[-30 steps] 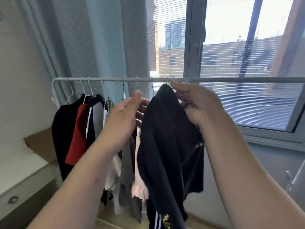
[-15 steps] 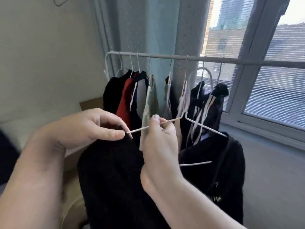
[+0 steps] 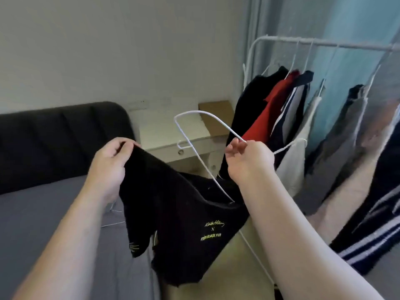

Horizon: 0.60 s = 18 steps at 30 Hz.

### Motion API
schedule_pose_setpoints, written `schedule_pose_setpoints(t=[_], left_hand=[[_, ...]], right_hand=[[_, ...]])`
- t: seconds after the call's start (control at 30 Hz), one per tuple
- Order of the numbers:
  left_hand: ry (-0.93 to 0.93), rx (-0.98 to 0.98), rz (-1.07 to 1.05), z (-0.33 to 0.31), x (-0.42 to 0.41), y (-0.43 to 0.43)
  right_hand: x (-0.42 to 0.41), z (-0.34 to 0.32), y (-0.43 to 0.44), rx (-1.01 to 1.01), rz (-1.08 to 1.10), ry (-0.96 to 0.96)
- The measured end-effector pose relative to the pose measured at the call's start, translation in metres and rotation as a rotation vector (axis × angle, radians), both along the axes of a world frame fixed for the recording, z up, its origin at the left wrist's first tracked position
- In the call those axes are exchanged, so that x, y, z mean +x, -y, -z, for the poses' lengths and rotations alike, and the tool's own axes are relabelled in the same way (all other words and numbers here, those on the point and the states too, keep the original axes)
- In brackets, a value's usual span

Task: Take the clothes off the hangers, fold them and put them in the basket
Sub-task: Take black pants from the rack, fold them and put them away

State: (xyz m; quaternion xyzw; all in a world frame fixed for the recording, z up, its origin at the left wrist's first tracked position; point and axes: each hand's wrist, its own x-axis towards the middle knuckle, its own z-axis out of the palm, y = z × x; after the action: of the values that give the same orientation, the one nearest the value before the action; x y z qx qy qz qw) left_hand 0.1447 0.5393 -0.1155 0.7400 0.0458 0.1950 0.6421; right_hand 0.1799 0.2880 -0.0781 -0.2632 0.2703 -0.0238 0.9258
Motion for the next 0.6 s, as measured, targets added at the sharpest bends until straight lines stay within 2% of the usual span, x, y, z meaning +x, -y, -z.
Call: schedule_pose_setpoints(t=[0.17,0.23,0.3,0.37,0.43,0.5,0.6], left_hand=[[-0.065,0.196,-0.179,0.024,0.012,-0.027],[-0.087,0.254,-0.245,0.028,0.018,-0.037],[-0.130,0.287,-0.291,0.032,0.024,-0.054],[-0.164,0.350,-0.321,0.041,0.031,-0.072],[-0.229,0.417,-0.312,0.053,0.038,-0.094],[-0.312,0.569,-0.244,0.068,0.043,-0.119],[-0.365,0.620,-0.205,0.084,0.044,-0.147]], right_hand=[[0.027,0.027,-0.073,-0.005,-0.384,-0.093],[0.026,0.037,-0.098,-0.063,-0.528,-0.107],[0.022,0.043,-0.123,-0.179,-0.774,-0.075],[0.017,0.043,-0.142,-0.336,-0.989,0.010],[0.014,0.041,-0.160,-0.561,-1.110,0.169],[0.013,0.040,-0.177,-0.755,-1.205,0.329],[0.018,0.049,-0.196,-0.775,-1.338,0.435]])
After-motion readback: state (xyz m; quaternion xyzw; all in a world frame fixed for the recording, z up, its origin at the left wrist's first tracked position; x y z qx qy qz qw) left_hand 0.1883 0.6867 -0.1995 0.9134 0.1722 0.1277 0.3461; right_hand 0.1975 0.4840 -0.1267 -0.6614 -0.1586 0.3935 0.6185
